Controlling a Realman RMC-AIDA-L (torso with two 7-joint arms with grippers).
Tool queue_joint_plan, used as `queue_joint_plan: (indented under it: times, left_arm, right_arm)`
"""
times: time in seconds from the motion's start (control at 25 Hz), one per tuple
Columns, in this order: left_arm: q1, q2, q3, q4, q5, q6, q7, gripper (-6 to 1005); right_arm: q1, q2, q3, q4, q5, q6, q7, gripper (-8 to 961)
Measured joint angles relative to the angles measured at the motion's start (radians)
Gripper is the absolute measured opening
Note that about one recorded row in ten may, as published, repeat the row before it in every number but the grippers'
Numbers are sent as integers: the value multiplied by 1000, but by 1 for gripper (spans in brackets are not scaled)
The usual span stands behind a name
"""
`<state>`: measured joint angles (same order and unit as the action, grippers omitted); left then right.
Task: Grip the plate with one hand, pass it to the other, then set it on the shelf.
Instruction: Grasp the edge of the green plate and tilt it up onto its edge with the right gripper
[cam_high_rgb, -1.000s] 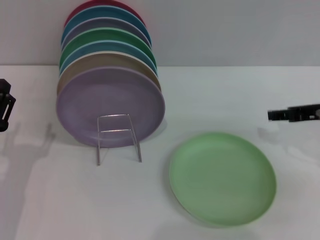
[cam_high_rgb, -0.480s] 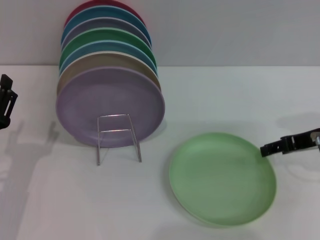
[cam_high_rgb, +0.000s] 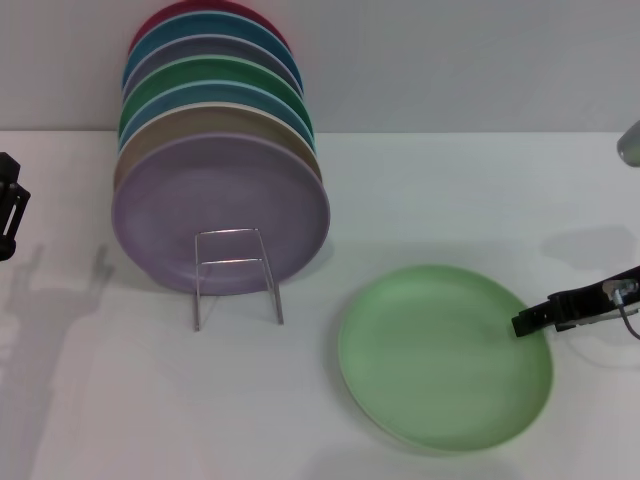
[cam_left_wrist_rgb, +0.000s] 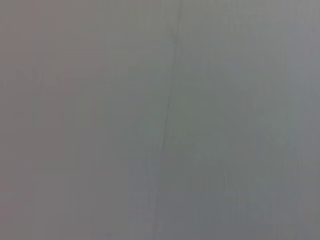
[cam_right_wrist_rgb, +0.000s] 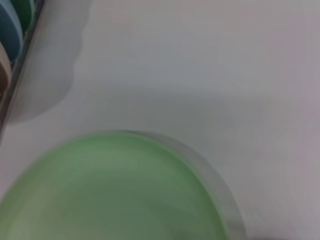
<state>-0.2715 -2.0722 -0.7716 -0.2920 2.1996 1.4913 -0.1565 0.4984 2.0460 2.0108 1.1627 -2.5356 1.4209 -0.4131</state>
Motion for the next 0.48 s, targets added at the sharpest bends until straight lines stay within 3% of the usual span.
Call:
queue_joint_plan:
  times: [0.24,0.48]
  left_arm:
    - [-2,0,0,4,0,1,0,814]
    - [-5,0,0,6,0,1,0,814]
  right_arm:
    - [25,4,-1,-40,-22,-10,-2,583]
    - [31,3,0,-50,-23,-11,-3,334]
